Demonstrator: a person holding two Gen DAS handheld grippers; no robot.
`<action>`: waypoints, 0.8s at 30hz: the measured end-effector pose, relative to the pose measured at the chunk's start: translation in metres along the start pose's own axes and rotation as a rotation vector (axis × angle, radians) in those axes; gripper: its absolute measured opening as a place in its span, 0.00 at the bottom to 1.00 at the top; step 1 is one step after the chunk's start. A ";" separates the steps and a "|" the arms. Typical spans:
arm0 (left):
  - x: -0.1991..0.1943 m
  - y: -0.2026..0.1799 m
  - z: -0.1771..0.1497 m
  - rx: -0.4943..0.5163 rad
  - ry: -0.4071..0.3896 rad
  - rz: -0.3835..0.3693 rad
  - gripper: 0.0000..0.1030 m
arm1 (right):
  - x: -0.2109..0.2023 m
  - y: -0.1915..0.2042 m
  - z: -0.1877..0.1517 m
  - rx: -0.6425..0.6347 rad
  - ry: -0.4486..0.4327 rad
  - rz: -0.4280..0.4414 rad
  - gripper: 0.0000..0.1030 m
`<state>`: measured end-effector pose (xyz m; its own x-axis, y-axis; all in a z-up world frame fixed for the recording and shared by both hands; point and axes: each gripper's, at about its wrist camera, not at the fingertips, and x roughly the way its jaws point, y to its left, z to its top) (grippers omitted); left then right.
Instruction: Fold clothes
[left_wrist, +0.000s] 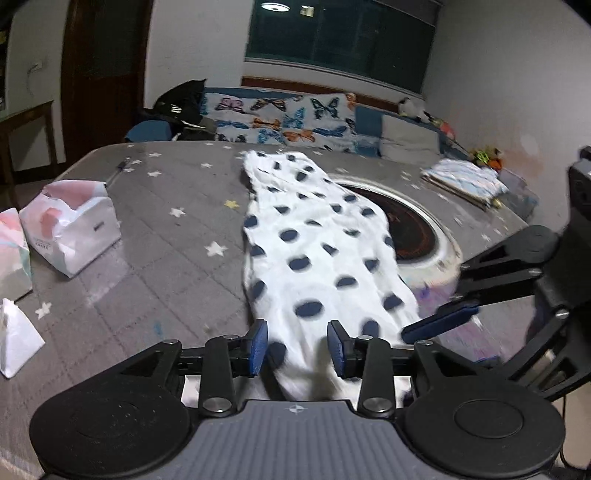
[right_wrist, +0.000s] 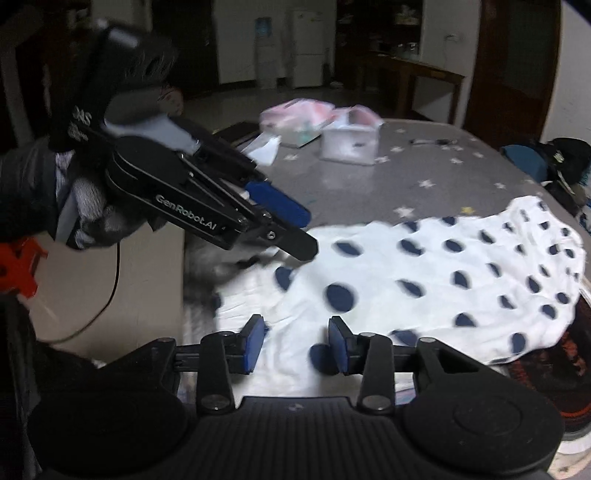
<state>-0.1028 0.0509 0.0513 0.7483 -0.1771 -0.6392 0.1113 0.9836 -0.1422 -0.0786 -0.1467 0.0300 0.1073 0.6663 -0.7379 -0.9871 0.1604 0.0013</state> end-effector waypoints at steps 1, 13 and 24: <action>0.000 -0.002 -0.004 0.003 0.011 0.001 0.38 | 0.004 0.003 -0.003 -0.003 0.008 0.004 0.41; -0.012 0.001 -0.002 -0.013 -0.008 0.037 0.43 | -0.017 -0.014 0.002 0.056 -0.068 0.003 0.44; 0.024 -0.006 0.034 -0.023 -0.052 -0.042 0.44 | -0.019 -0.115 0.004 0.292 -0.089 -0.230 0.45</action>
<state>-0.0631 0.0414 0.0623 0.7763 -0.2160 -0.5922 0.1292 0.9740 -0.1859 0.0332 -0.1752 0.0469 0.3444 0.6477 -0.6796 -0.8620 0.5049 0.0443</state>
